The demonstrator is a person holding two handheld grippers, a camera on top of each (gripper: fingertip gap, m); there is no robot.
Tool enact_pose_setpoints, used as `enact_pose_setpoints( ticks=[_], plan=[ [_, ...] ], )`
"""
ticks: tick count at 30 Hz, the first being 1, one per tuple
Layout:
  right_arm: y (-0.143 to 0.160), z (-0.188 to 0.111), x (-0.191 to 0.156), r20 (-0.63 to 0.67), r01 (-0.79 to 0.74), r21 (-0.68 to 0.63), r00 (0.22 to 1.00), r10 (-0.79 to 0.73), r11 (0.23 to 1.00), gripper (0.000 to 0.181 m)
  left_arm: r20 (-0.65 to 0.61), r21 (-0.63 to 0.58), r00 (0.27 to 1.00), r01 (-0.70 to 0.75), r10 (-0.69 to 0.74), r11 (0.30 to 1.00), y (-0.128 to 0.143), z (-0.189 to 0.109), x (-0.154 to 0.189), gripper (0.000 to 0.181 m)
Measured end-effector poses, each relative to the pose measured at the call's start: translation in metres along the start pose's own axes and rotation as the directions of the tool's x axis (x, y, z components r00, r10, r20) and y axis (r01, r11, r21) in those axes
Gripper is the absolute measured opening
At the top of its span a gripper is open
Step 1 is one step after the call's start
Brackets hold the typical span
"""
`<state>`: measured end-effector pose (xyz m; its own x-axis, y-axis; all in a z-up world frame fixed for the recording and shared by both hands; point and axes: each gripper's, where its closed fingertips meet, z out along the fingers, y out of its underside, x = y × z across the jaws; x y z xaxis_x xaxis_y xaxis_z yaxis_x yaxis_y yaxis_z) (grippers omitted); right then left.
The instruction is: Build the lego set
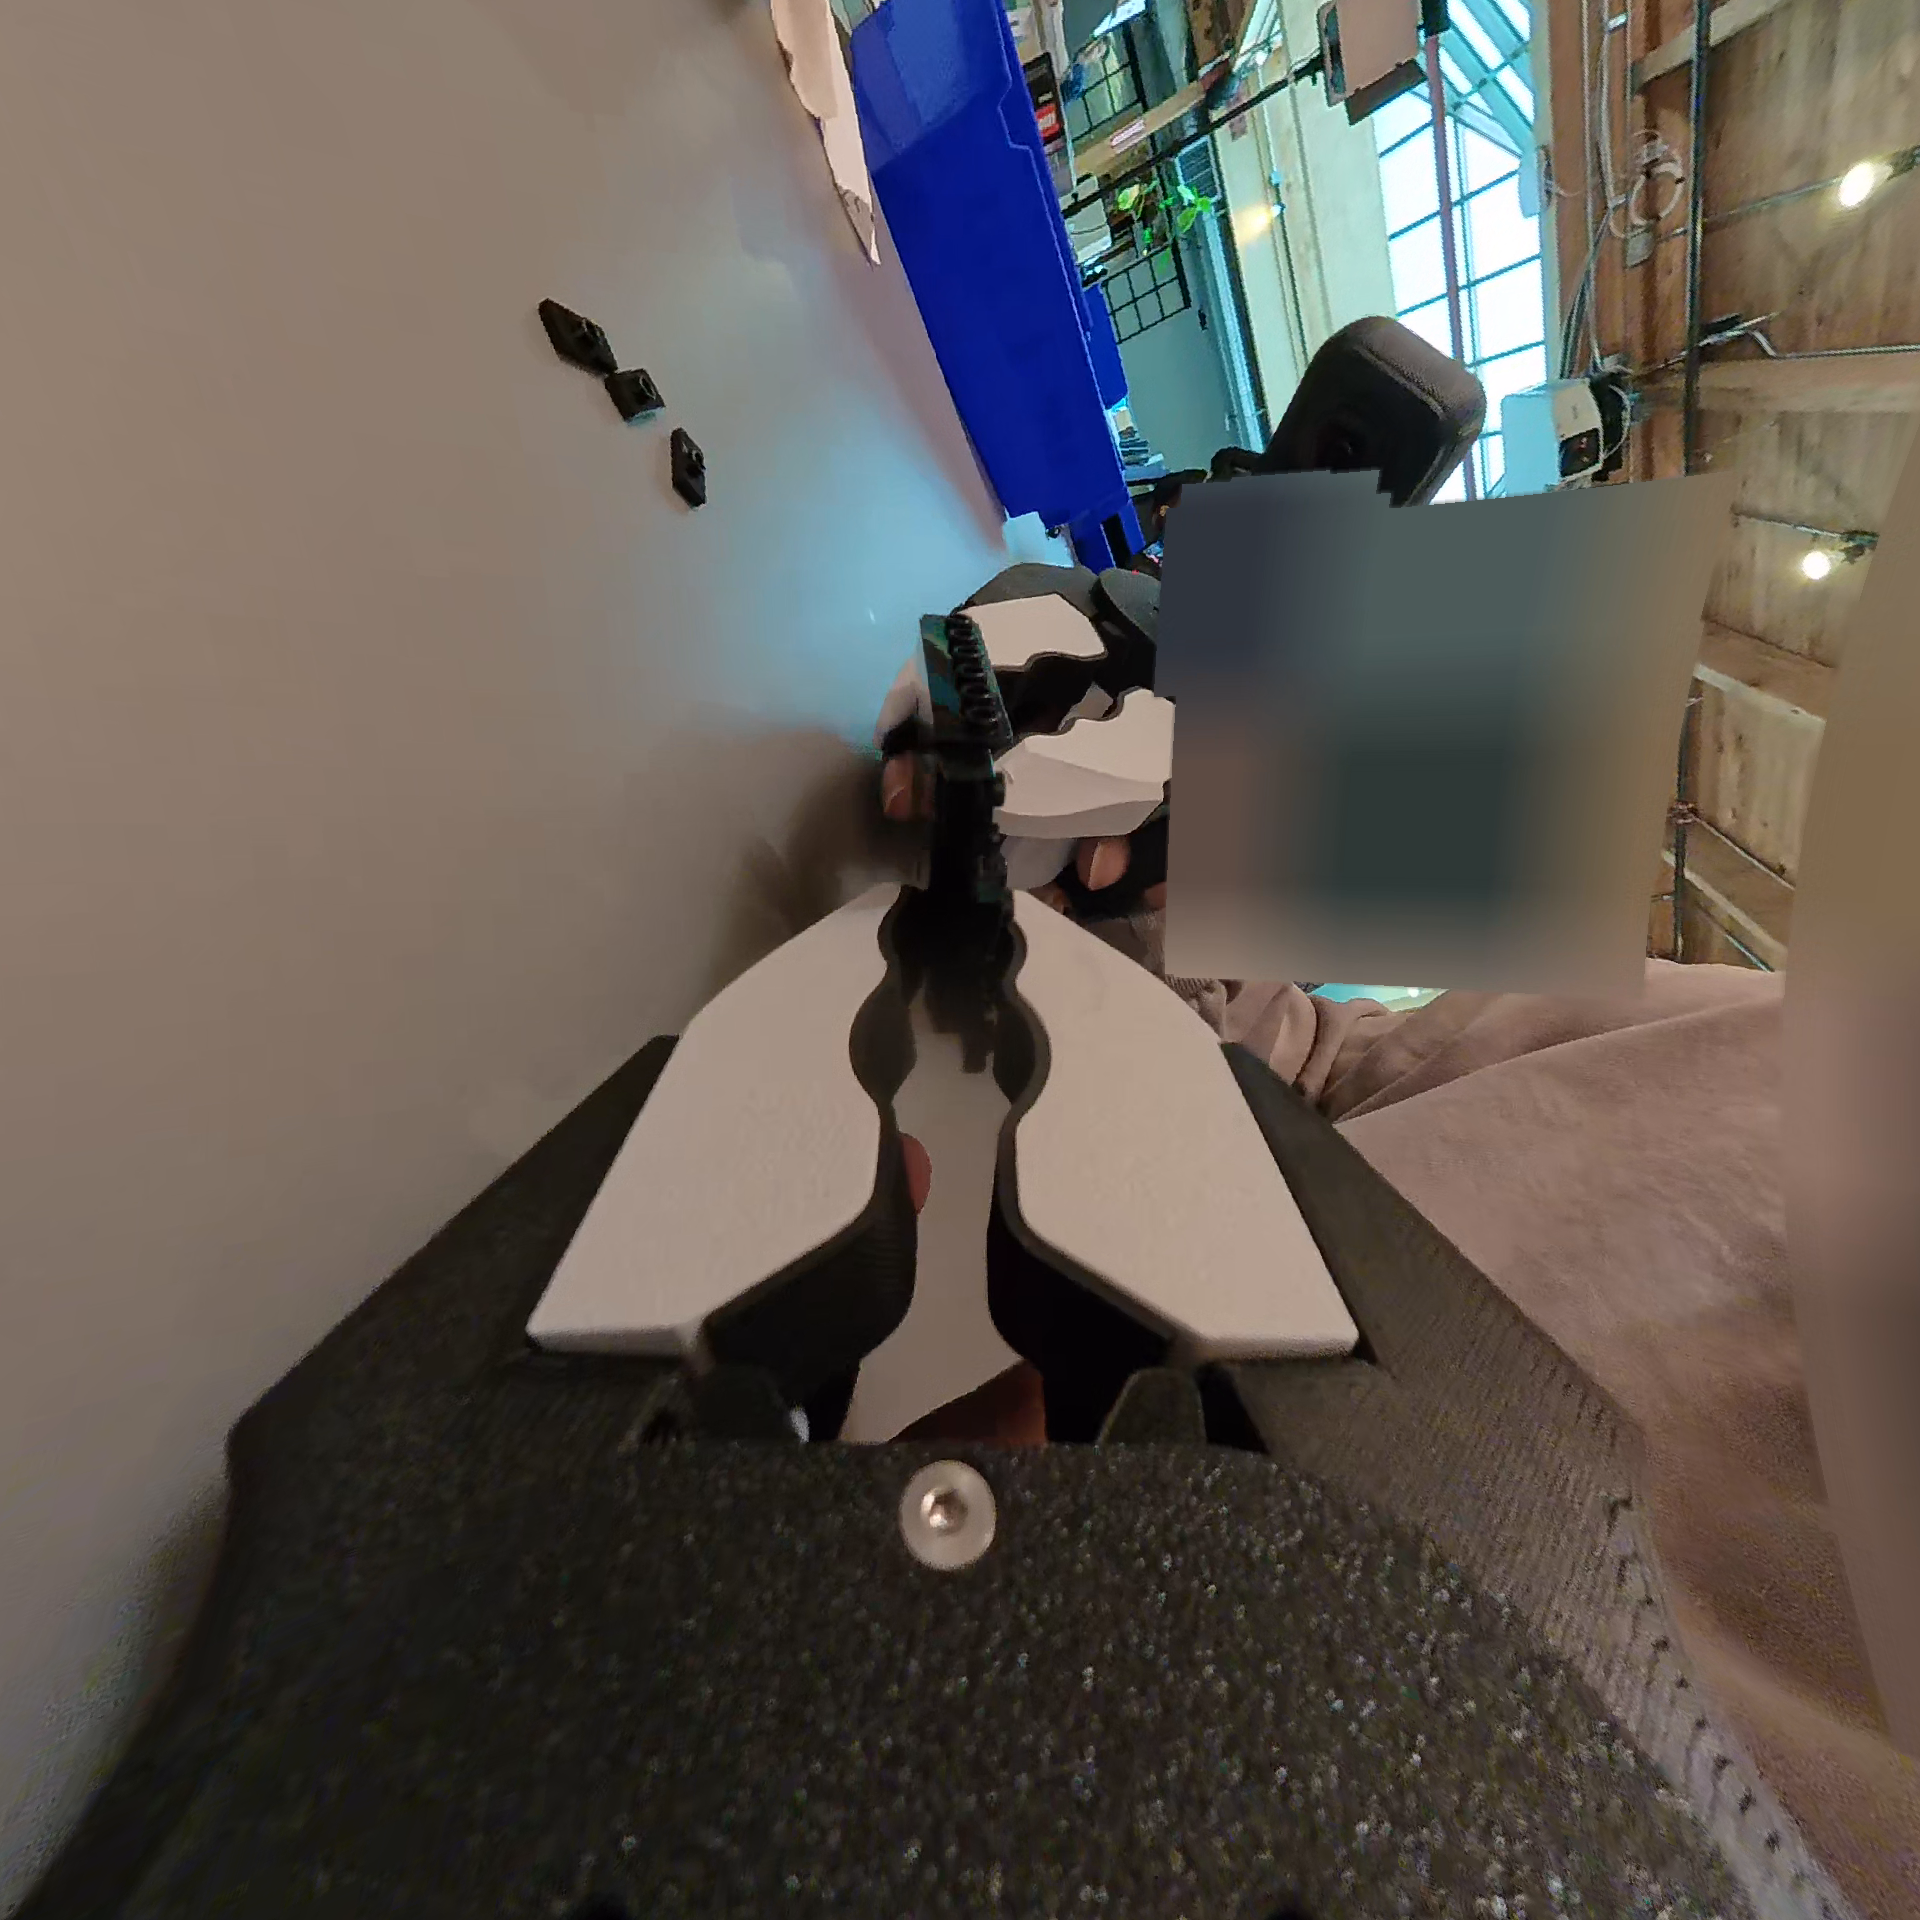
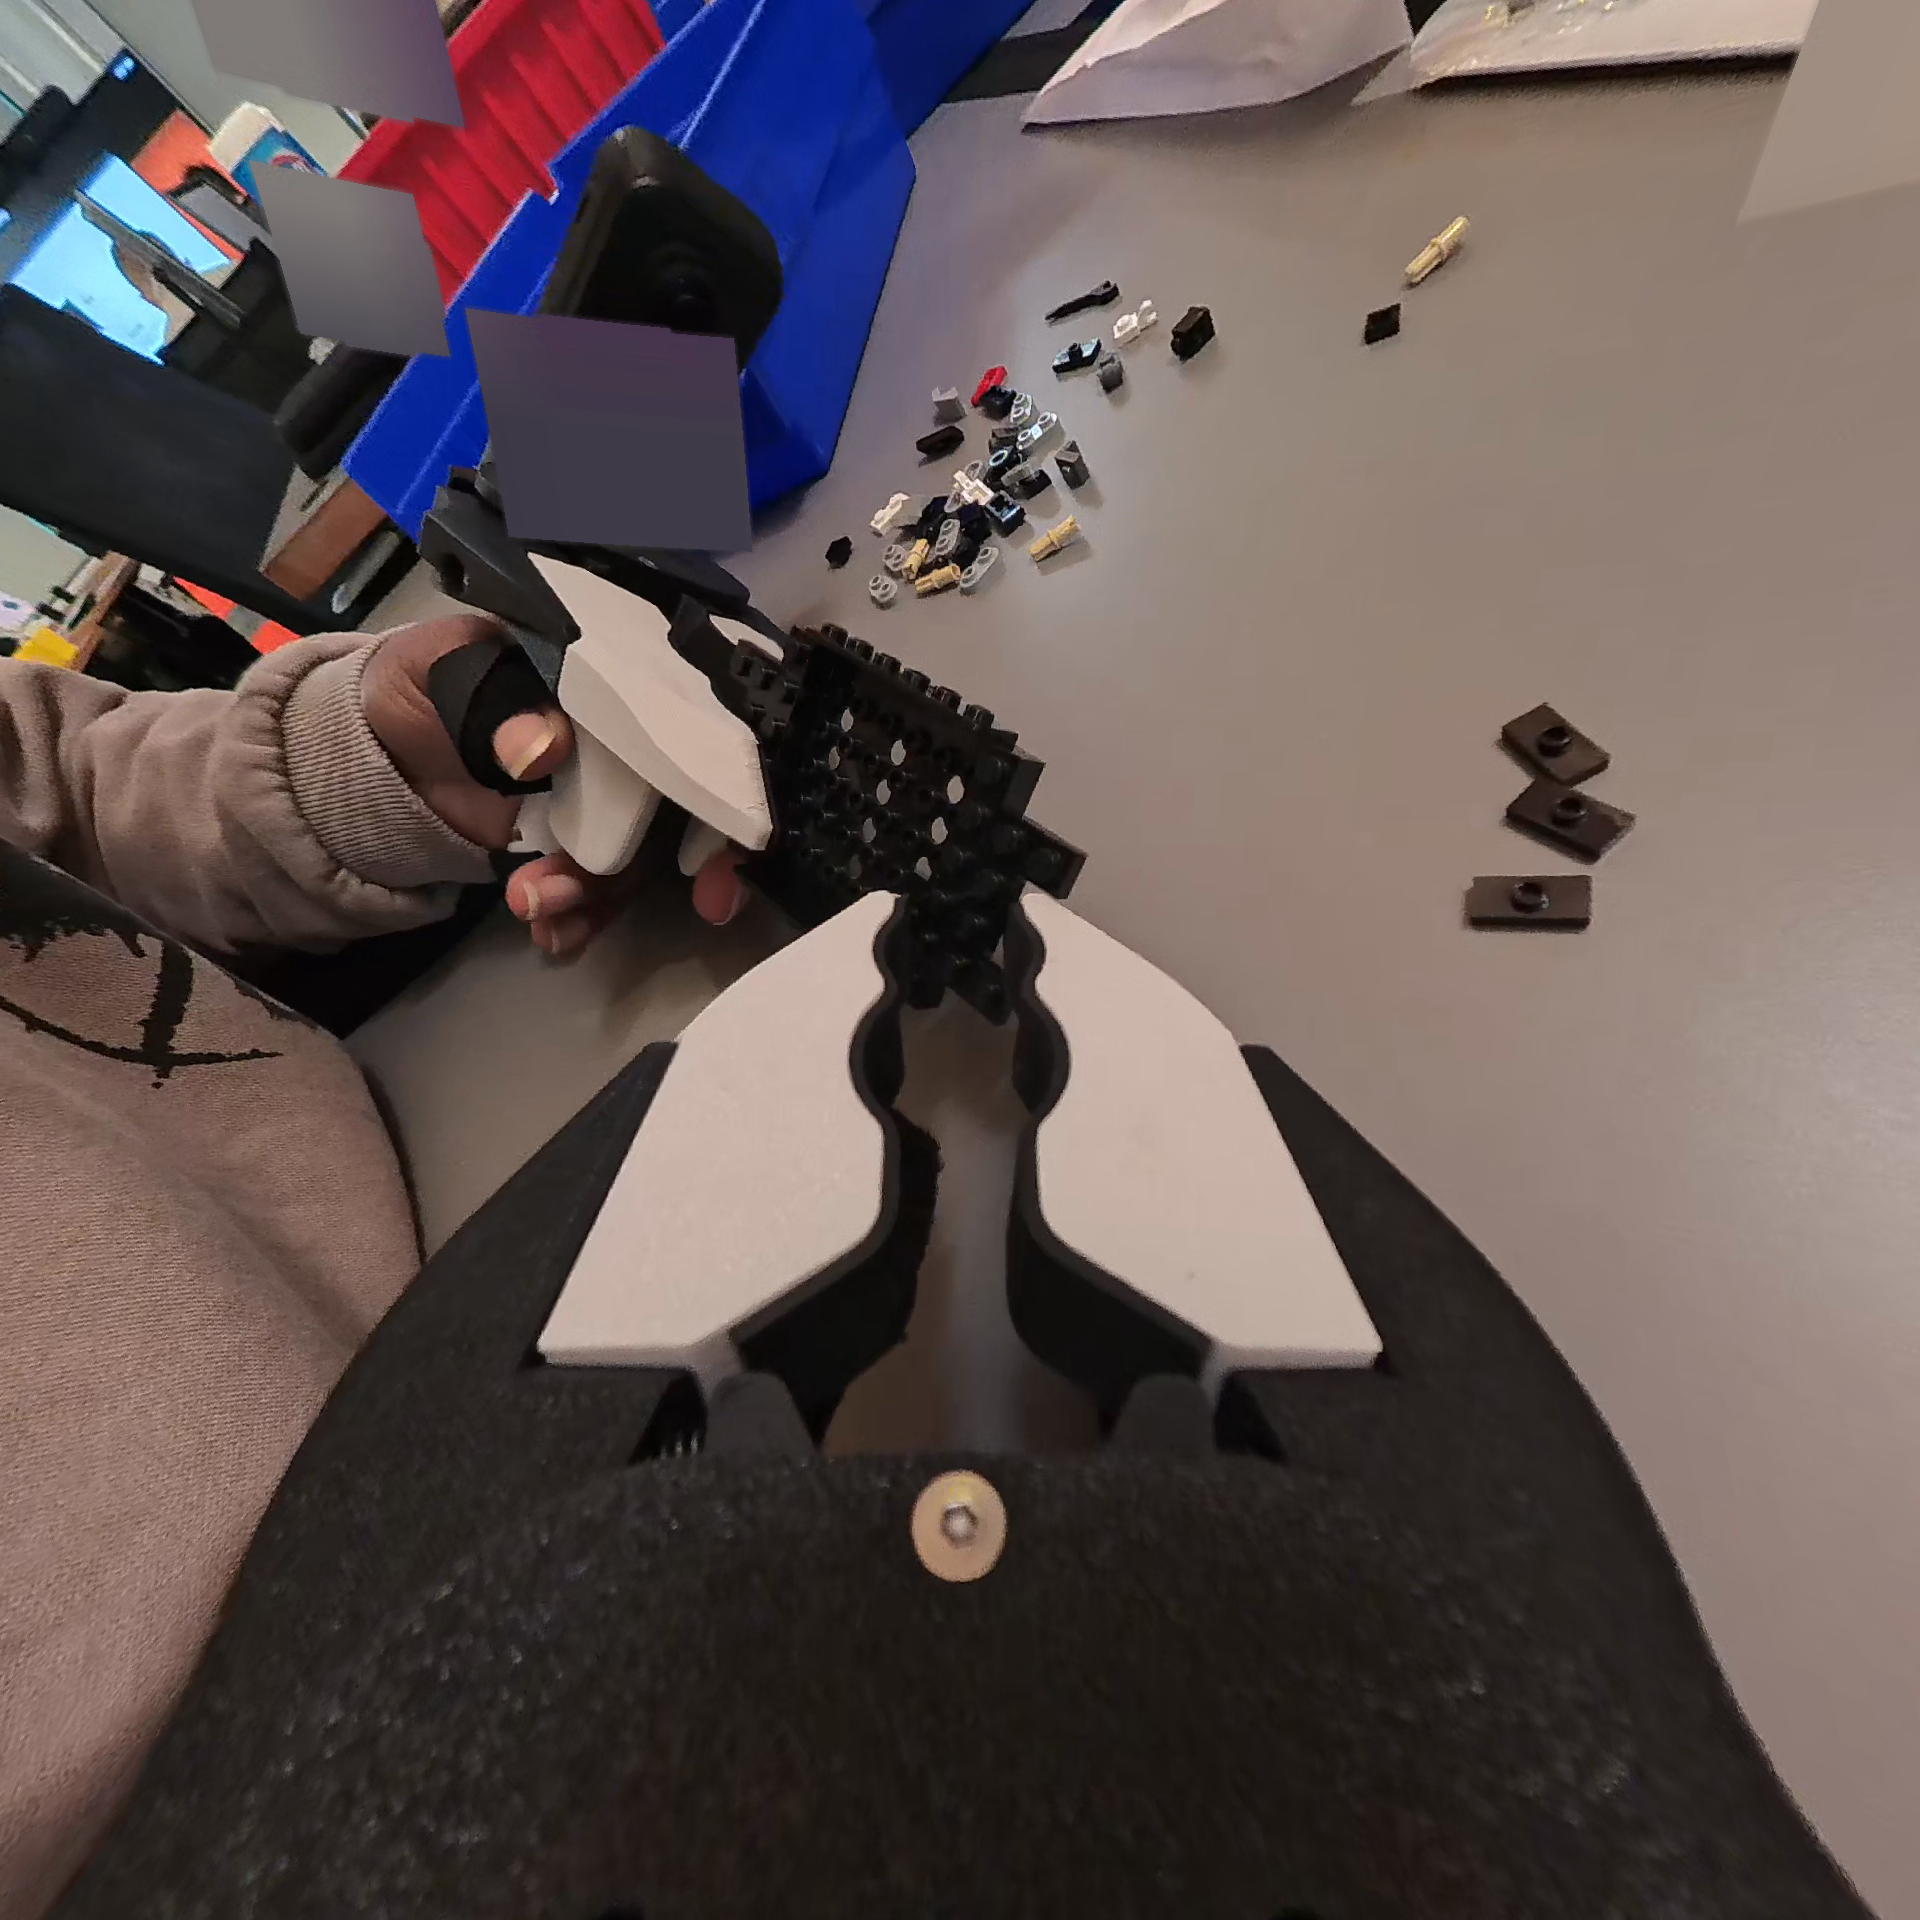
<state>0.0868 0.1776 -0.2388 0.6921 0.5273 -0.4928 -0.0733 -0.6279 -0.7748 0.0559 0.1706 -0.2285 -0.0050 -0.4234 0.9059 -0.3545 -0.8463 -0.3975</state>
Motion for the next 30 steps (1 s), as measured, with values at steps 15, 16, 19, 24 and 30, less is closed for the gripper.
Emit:
enact_pose_setpoints(
  ticks=[15,16,19,24,30],
  plan=[
    [-0.007,0.001,0.002,-0.158,0.189,0.015,0.970,-0.185,0.982,0.018,-0.007,0.040,0.998,-0.054,0.055,0.998,-0.007,-0.002,0.003,0.013],
    [-0.007,0.001,0.002,-0.146,0.168,0.020,0.976,-0.163,0.986,0.018,-0.004,0.036,0.998,-0.065,0.065,0.997,-0.007,-0.002,0.002,0.013],
    [-0.015,0.000,0.000,-0.110,0.108,0.080,0.989,-0.099,0.991,0.018,-0.028,0.048,0.997,-0.064,0.065,0.997,-0.013,-0.004,0.004,0.012],
    [-0.027,-0.010,-0.009,0.074,-0.086,0.160,0.994,0.075,0.983,0.017,-0.041,0.077,0.990,-0.129,0.132,0.989,-0.018,-0.003,0.015,0.011],
    [-0.031,-0.014,-0.014,0.029,-0.007,0.152,1.000,0.002,0.988,0.031,-0.029,0.112,0.977,-0.207,0.212,0.972,-0.019,-0.004,0.022,0.011]
  ],
)
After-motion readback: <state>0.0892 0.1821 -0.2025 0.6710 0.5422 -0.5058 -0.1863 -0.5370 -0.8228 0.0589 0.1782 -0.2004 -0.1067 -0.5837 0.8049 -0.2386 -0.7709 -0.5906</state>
